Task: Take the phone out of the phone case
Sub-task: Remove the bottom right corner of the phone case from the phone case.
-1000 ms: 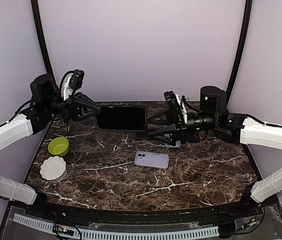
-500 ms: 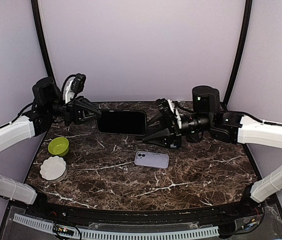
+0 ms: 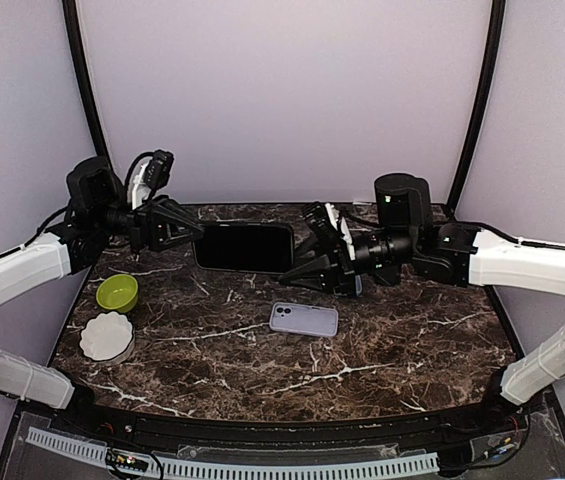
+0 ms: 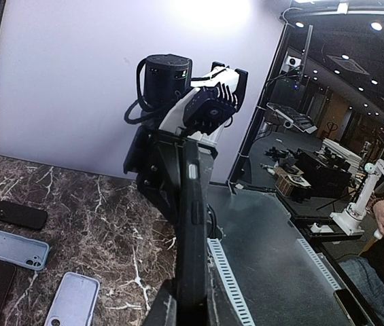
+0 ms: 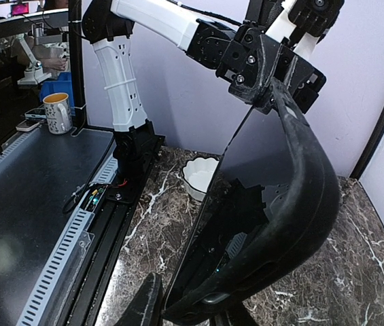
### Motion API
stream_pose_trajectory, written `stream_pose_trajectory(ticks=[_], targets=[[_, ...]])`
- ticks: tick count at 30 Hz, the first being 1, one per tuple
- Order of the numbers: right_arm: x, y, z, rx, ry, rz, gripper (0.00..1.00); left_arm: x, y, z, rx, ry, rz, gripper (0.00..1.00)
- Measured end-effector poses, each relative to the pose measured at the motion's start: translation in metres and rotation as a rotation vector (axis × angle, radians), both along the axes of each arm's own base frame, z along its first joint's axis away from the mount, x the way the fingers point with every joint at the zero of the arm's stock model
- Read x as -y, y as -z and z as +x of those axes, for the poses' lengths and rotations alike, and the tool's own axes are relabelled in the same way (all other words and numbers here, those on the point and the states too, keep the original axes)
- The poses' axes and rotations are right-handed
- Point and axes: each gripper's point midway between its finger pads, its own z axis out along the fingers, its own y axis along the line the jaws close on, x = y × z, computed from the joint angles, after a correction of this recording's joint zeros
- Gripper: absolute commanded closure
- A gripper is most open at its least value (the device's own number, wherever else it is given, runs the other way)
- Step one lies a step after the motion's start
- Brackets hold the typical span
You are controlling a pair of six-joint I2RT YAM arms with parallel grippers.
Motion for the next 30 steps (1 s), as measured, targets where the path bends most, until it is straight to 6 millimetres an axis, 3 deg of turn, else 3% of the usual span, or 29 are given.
stream_pose_trajectory(ticks=[4,11,15,22,30], targets=[[0.0,0.0,0.0,-0.006,0.002,-0.002,0.67,0.0,0.001,0.0,-0.001,0.0,0.001,1.0],[0.0,0.0,0.0,-0.015,0.005,-0.003,0.75,0.0,0.003,0.0,-0.004,0.0,0.002,1.0],[0.0,0.001,0.0,-0.018,0.005,-0.006,0.87,0.0,0.003,0.0,-0.001,-0.001,0.002,1.0],[0.0,0.003,0.006,-0.022,0.036,-0.041,0.88,0.0,0.004,0.001,0.019,-0.005,0.0,1.0],[-0.003,0.01,0.005,-0.017,0.057,-0.143,0.99,0.001,0.009,0.01,-0.005,-0.026,0.035,1.0]])
